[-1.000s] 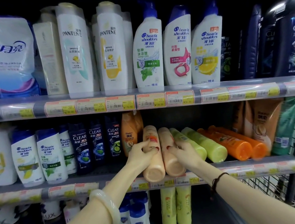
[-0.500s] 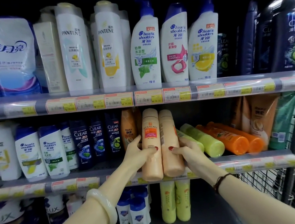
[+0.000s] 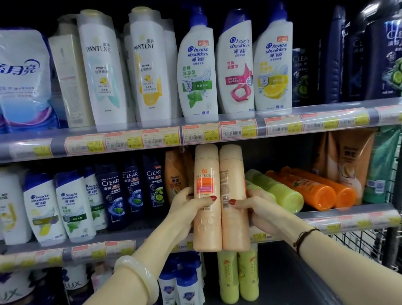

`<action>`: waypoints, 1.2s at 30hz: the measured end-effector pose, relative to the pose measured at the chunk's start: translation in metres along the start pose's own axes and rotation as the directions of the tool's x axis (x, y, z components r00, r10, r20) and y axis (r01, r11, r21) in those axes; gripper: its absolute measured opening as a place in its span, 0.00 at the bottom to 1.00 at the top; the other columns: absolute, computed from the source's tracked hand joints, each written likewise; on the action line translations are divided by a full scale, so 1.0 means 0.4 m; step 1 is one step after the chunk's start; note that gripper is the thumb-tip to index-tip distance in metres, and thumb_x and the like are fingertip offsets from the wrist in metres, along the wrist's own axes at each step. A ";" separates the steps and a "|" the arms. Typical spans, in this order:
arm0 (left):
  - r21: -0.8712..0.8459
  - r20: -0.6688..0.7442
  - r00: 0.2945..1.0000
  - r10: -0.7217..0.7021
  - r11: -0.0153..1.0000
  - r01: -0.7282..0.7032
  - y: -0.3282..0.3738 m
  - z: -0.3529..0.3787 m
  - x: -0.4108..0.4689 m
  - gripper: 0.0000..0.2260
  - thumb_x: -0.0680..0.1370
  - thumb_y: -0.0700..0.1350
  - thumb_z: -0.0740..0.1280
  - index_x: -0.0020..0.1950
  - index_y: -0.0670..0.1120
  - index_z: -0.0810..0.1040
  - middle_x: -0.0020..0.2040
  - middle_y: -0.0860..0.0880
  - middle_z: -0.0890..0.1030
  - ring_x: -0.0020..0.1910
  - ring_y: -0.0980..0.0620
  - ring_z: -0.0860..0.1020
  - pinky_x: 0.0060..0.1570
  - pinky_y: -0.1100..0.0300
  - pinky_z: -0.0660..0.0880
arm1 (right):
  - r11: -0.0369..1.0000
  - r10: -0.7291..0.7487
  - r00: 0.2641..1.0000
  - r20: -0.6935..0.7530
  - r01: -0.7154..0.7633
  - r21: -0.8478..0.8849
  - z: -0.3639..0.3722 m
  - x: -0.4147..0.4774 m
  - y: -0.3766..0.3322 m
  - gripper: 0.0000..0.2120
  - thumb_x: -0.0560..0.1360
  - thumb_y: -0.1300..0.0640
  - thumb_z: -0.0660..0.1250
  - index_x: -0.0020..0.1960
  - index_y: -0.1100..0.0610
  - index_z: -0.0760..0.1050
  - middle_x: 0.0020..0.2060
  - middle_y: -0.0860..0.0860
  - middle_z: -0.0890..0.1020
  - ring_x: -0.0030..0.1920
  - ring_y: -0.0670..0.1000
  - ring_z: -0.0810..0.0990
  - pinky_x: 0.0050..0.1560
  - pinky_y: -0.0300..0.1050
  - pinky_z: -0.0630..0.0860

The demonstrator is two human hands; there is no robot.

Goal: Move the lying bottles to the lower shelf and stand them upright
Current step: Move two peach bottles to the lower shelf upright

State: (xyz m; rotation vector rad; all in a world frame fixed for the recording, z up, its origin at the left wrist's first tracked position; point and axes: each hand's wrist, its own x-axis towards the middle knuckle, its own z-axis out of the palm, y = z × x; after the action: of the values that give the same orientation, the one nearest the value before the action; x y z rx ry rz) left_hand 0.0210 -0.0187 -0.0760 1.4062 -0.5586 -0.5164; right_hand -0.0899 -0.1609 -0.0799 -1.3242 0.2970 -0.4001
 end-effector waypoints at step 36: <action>0.514 0.445 0.895 -0.020 0.824 -0.236 -0.076 0.053 -0.147 0.28 0.63 0.37 0.78 0.61 0.48 0.74 0.54 0.51 0.83 0.55 0.53 0.80 0.55 0.54 0.78 | 0.842 -0.051 0.999 -0.016 0.034 -0.539 -0.111 -0.250 0.075 0.32 0.66 0.73 0.71 0.65 0.53 0.69 0.57 0.55 0.81 0.59 0.53 0.79 0.55 0.52 0.80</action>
State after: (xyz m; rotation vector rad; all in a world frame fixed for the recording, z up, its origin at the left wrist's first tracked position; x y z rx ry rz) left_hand -0.0378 -0.0001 -0.1079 1.8092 -1.2287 -0.6041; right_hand -0.1951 -0.1494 -0.1207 -1.8848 0.4263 -0.3873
